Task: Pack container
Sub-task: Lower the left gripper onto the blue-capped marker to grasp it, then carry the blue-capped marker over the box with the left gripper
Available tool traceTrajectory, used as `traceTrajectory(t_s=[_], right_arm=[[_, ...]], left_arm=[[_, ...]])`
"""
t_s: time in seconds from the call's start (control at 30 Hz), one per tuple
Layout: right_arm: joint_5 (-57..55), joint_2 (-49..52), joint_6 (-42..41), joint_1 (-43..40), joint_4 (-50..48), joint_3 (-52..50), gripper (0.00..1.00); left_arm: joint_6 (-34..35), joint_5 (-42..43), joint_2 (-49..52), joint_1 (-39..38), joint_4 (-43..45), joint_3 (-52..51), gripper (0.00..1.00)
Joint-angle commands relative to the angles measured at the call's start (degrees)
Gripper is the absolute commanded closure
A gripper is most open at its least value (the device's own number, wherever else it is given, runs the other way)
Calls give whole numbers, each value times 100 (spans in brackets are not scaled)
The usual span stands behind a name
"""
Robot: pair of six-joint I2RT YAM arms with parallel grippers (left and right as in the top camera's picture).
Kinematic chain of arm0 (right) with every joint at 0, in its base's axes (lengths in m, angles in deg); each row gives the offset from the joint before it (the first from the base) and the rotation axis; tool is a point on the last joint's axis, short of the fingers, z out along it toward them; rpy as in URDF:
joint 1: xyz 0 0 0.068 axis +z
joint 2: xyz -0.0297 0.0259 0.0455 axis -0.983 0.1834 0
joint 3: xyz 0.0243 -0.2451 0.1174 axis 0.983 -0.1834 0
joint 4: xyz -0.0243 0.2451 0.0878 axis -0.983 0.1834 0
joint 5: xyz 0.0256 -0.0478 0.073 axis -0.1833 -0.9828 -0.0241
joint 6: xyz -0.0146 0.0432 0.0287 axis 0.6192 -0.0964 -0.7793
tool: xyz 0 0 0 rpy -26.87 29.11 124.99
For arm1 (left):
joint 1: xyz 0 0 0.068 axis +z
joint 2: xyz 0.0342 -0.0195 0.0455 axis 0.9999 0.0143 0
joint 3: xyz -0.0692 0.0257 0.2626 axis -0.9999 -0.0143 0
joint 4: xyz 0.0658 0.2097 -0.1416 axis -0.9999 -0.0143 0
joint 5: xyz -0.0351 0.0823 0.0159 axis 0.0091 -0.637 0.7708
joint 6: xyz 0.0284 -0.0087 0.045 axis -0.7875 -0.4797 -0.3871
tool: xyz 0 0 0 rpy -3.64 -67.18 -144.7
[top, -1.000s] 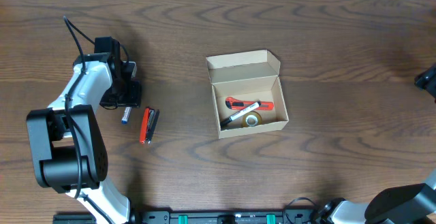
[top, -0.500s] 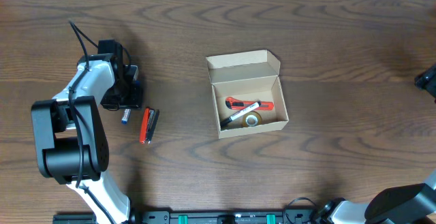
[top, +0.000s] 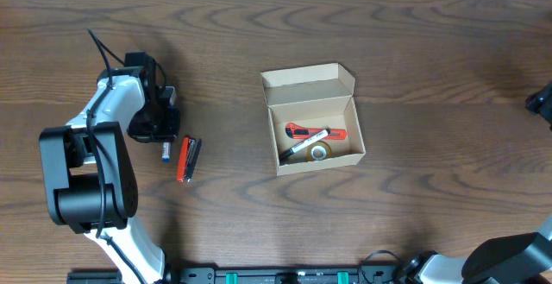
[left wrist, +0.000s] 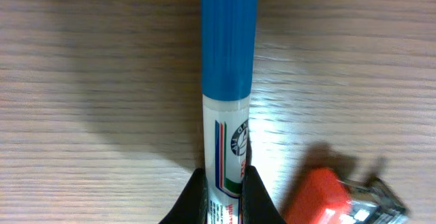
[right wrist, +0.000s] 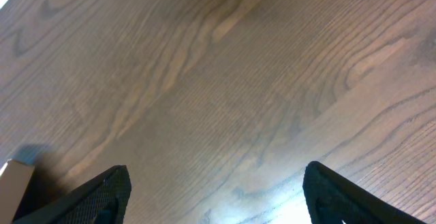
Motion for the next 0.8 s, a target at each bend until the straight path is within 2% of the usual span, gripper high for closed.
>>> traceTrajectory(t_s=[0.0, 0.1, 0.3, 0.43, 0.57, 0.63, 0.77], right_arm=[[2, -120, 133, 46, -17, -33, 20], [-20, -120, 168, 46, -46, -33, 20], [-20, -120, 170, 46, -83, -33, 20], [-17, -120, 210, 46, -127, -33, 20], [-20, -120, 214, 46, -140, -33, 20], [-17, -120, 234, 46, -140, -33, 20], [-17, -120, 232, 46, -155, -33, 20]], left_arm=[[33, 623, -391, 0, -96, 275, 94], [-44, 706, -940, -184, -232, 514, 94], [-879, 704, -1836, -942, -809, 1373, 94], [-1884, 717, -2068, -1786, -1259, 1908, 94], [-3180, 704, -2072, -2739, -1591, 2111, 94], [-3571, 769, -2061, -3228, -1565, 2109, 94], [-3915, 518, -2052, -3932, -1318, 2111, 94]])
